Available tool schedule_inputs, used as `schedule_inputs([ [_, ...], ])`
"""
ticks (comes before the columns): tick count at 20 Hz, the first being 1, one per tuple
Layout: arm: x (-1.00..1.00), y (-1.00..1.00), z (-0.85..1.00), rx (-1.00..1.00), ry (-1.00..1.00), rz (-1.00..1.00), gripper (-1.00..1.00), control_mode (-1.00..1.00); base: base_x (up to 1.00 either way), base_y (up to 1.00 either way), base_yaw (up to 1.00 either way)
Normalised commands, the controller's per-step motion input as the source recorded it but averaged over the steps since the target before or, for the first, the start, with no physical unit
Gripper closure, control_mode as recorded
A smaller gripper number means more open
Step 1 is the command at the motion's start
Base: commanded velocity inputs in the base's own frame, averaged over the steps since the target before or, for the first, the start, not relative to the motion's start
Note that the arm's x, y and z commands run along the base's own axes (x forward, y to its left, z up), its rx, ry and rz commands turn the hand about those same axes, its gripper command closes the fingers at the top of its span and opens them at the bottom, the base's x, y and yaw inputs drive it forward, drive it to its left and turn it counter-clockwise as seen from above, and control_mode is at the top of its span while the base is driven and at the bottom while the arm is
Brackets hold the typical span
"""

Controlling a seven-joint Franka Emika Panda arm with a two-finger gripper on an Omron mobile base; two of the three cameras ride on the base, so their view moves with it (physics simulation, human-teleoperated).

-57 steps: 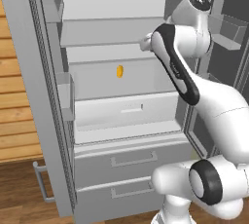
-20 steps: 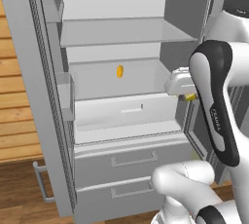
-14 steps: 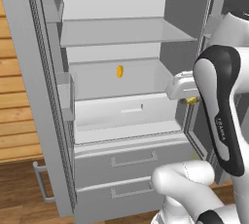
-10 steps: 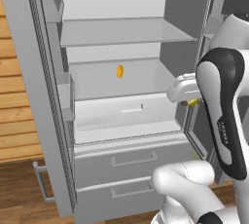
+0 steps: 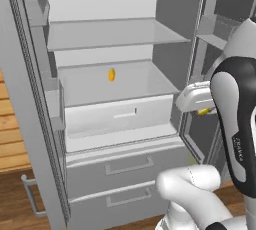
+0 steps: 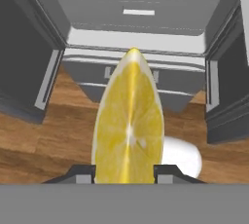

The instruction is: Grab a lemon wedge from the fridge and one ice cube from the ice bowl, and put them in the glass of lemonade.

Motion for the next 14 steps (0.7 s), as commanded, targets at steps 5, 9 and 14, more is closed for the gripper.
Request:
schedule_inputs([
  [5, 0.0, 0.0, 0.0, 0.0, 0.0, 0.0, 1.0, 1.0, -0.89, 0.0, -0.64],
  [9, 0.0, 0.0, 0.0, 0.0, 0.0, 0.0, 1.0, 1.0, -0.51, -0.19, -0.73],
  [14, 0.0, 0.0, 0.0, 0.0, 0.0, 0.0, 1.0, 1.0, -0.02, -0.34, -0.83],
])
